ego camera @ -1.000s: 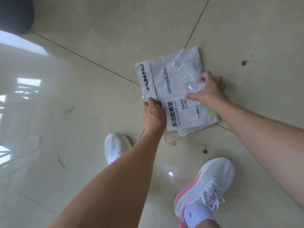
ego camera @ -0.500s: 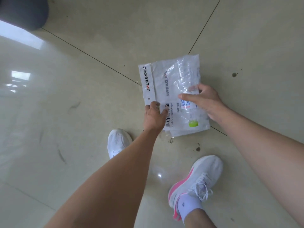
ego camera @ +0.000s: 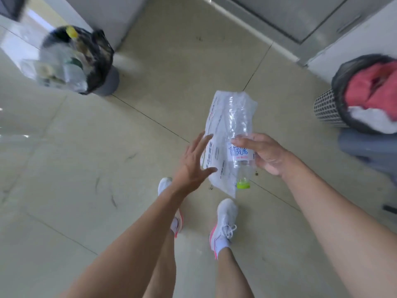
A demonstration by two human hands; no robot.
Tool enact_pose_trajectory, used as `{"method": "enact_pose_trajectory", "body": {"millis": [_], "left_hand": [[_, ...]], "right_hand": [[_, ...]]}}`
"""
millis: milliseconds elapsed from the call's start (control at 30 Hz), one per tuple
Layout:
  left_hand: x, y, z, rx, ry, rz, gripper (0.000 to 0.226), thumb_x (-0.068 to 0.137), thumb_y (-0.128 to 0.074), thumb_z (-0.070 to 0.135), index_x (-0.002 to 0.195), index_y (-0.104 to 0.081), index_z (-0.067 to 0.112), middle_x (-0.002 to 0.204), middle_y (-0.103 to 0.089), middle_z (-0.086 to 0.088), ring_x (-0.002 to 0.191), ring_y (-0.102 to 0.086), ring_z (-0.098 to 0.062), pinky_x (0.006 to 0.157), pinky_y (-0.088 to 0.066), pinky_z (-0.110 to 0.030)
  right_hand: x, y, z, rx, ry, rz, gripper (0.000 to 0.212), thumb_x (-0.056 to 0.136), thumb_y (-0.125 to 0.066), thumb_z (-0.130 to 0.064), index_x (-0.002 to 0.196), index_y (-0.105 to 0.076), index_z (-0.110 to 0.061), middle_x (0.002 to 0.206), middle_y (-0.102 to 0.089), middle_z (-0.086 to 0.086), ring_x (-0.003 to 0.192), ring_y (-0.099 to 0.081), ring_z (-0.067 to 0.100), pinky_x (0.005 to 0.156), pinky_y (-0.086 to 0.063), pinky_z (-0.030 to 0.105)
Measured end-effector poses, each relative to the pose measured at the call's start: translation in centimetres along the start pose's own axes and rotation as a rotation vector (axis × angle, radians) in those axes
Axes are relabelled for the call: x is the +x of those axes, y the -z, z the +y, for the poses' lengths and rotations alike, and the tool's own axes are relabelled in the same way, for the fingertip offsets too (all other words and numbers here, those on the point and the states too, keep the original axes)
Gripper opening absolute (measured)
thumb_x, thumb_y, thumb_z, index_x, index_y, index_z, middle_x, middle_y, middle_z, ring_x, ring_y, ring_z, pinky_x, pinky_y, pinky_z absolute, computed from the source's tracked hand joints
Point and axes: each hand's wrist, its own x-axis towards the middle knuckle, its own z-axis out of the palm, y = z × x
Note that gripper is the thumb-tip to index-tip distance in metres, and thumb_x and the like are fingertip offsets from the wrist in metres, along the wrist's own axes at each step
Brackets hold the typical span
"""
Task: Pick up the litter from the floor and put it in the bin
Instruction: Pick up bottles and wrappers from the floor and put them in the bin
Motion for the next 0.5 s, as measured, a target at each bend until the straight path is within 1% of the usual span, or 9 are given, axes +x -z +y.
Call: {"method": "enact_pose_trajectory", "body": {"millis": [67, 100, 200, 267, 300, 333, 367, 433, 500], "left_hand": [[-0.2, 3.8, 2.7, 0.181, -0.107, -0.011, 0.125, 0.066, -0.089, 0.056, 0.164, -0.014, 0.036, 0.173, -0.006, 0.011, 0.16, -0.009, -0.018, 0.122, -0.024, -0.047], [-0.6, 5.6, 4.2, 0.229, -0.147, 0.001, 0.13, 0.062, -0.085, 0.068, 0.164, -0.011, 0.034, 0.173, -0.004, 0.012, 0.16, -0.005, -0.019, 0.122, -0.024, -0.048], [-2.3, 9.7, 8.3, 0.265, -0.185, 0.007, 0.131, 0.059, -0.076, 0.081, 0.162, -0.026, 0.018, 0.169, -0.025, 0.002, 0.159, -0.018, -0.02, 0.124, -0.023, -0.044], [-3.7, 12.2, 10.7, 0.215, -0.118, -0.023, 0.103, 0.064, -0.083, 0.07, 0.148, -0.05, 0.019, 0.146, -0.059, 0.001, 0.139, -0.052, -0.021, 0.115, -0.037, -0.039], [-4.7, 13.4, 11.7, 0.164, -0.092, -0.017, 0.079, 0.07, -0.086, 0.059, 0.134, -0.061, 0.021, 0.118, -0.071, 0.002, 0.113, -0.066, -0.024, 0.101, -0.048, -0.038], [-5.8, 14.7, 12.7, 0.122, -0.066, 0.002, 0.052, 0.075, -0.084, 0.047, 0.117, -0.066, 0.022, 0.091, -0.069, 0.003, 0.086, -0.066, -0.026, 0.083, -0.053, -0.038], [-6.9, 15.9, 13.5, 0.102, -0.025, 0.017, 0.031, 0.078, -0.078, 0.037, 0.102, -0.065, 0.024, 0.075, -0.063, 0.004, 0.07, -0.058, -0.027, 0.07, -0.053, -0.039], [-9.0, 18.3, 14.5, 0.107, 0.088, 0.06, 0.013, 0.081, -0.07, 0.025, 0.086, -0.058, 0.024, 0.066, -0.057, 0.001, 0.064, -0.051, -0.029, 0.061, -0.051, -0.04], [-10.8, 20.9, 14.6, 0.125, 0.2, 0.092, 0.01, 0.085, -0.066, 0.021, 0.085, -0.058, 0.016, 0.069, -0.062, -0.005, 0.069, -0.057, -0.036, 0.063, -0.053, -0.046]], "right_hand": [[-3.4, -1.4, -3.0, -0.038, -0.027, -0.107, 0.062, 0.074, -0.09, -0.034, 0.125, -0.071, -0.004, 0.122, -0.072, 0.018, 0.107, -0.071, 0.028, 0.086, -0.06, 0.042], [-4.9, -2.3, -4.4, -0.047, -0.036, -0.158, 0.063, 0.074, -0.091, -0.035, 0.125, -0.07, -0.004, 0.121, -0.072, 0.019, 0.105, -0.072, 0.028, 0.083, -0.06, 0.041], [-9.1, -5.3, -7.7, -0.036, -0.039, -0.312, 0.051, 0.08, -0.085, -0.034, 0.121, -0.073, -0.007, 0.118, -0.071, 0.018, 0.104, -0.071, 0.029, 0.083, -0.059, 0.04], [-11.3, -7.3, -9.4, -0.012, -0.025, -0.39, 0.044, 0.086, -0.077, -0.029, 0.123, -0.072, -0.006, 0.119, -0.071, 0.019, 0.105, -0.071, 0.031, 0.085, -0.058, 0.039], [-12.2, -8.1, -10.3, -0.007, -0.021, -0.419, 0.043, 0.088, -0.074, -0.027, 0.125, -0.071, -0.005, 0.12, -0.07, 0.02, 0.106, -0.071, 0.031, 0.085, -0.058, 0.039], [-13.0, -8.9, -11.2, -0.015, -0.017, -0.443, 0.043, 0.089, -0.072, -0.027, 0.126, -0.069, -0.004, 0.122, -0.069, 0.021, 0.109, -0.07, 0.032, 0.087, -0.058, 0.039], [-13.8, -9.5, -12.2, -0.04, -0.013, -0.465, 0.044, 0.09, -0.072, -0.027, 0.128, -0.068, -0.004, 0.125, -0.068, 0.022, 0.111, -0.069, 0.034, 0.089, -0.057, 0.04], [-15.0, -10.7, -14.7, -0.144, -0.002, -0.476, 0.047, 0.091, -0.073, -0.029, 0.131, -0.067, -0.005, 0.128, -0.067, 0.021, 0.114, -0.068, 0.034, 0.089, -0.057, 0.04], [-16.0, -12.3, -17.5, -0.281, 0.011, -0.426, 0.045, 0.084, -0.082, -0.033, 0.124, -0.072, -0.013, 0.122, -0.071, 0.015, 0.108, -0.072, 0.029, 0.084, -0.059, 0.039]]}}
